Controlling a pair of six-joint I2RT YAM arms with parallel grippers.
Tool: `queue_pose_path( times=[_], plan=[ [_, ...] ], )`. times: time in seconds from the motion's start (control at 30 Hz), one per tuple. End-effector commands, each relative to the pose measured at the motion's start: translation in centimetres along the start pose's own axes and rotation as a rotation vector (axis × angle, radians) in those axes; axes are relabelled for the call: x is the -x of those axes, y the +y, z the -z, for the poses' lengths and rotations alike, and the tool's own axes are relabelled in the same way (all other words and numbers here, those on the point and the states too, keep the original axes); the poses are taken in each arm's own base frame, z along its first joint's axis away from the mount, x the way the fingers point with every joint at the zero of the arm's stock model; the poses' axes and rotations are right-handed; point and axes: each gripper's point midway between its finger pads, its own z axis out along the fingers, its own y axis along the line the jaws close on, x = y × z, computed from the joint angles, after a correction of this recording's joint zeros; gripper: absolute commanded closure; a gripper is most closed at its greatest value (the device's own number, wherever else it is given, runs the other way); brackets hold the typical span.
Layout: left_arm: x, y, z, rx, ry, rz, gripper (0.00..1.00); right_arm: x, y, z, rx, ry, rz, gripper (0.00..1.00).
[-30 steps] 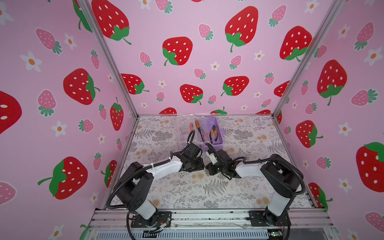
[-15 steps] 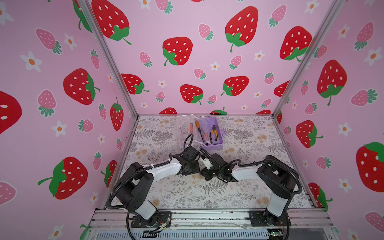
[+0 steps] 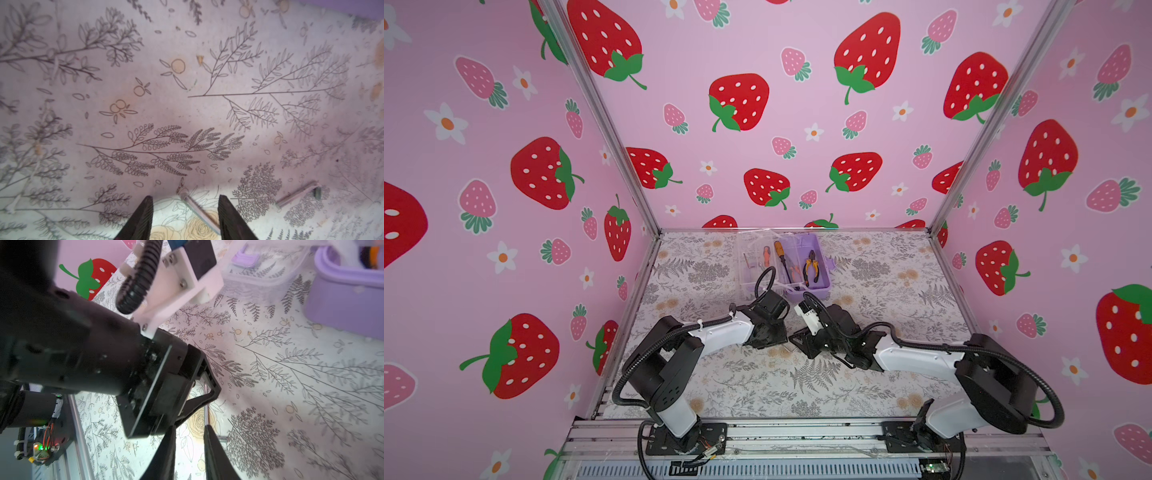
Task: Pack the tool kit
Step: 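Carry the hex key to the box with the left gripper while the right withdraws, then release the hex key into the clear tray with the left gripper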
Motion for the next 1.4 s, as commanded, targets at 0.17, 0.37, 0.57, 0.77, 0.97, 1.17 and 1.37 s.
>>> queue_pose_path(
  times=[0.17, 0.37, 0.57, 0.77, 0.97, 1.17, 1.37],
  plan=[
    [-2.0, 0.1, 0.2, 0.131, 0.052, -0.018, 0.43, 1.0, -4.3, 6.9, -0.270, -0.173, 0.034, 0.70],
    [-2.2, 1.2, 0.2, 0.291, 0.070, -0.051, 0.41, 1.4, -6.7, 12.6, -0.415, -0.328, 0.007, 0.67],
    [-2.3, 2.2, -0.2, 0.457, 0.092, -0.097, 0.50, 0.0, -9.2, 16.6, -0.555, -0.398, -0.037, 0.64],
    [-2.9, 2.5, -0.8, 0.510, 0.120, -0.092, 0.71, -1.4, -10.3, 18.3, -0.591, -0.447, -0.079, 0.62],
    [-2.6, 2.5, -0.2, 0.537, 0.106, -0.087, 0.93, -1.0, -10.6, 19.4, -0.616, -0.497, -0.088, 0.59],
    [-0.5, 0.9, 2.1, 0.515, 0.034, -0.111, 1.00, -1.3, -10.8, 19.2, -0.625, -0.481, -0.084, 0.59],
    [3.2, -0.7, 6.3, 0.478, -0.063, -0.131, 1.00, -1.3, -11.0, 19.2, -0.638, -0.481, -0.087, 0.58]
  ],
)
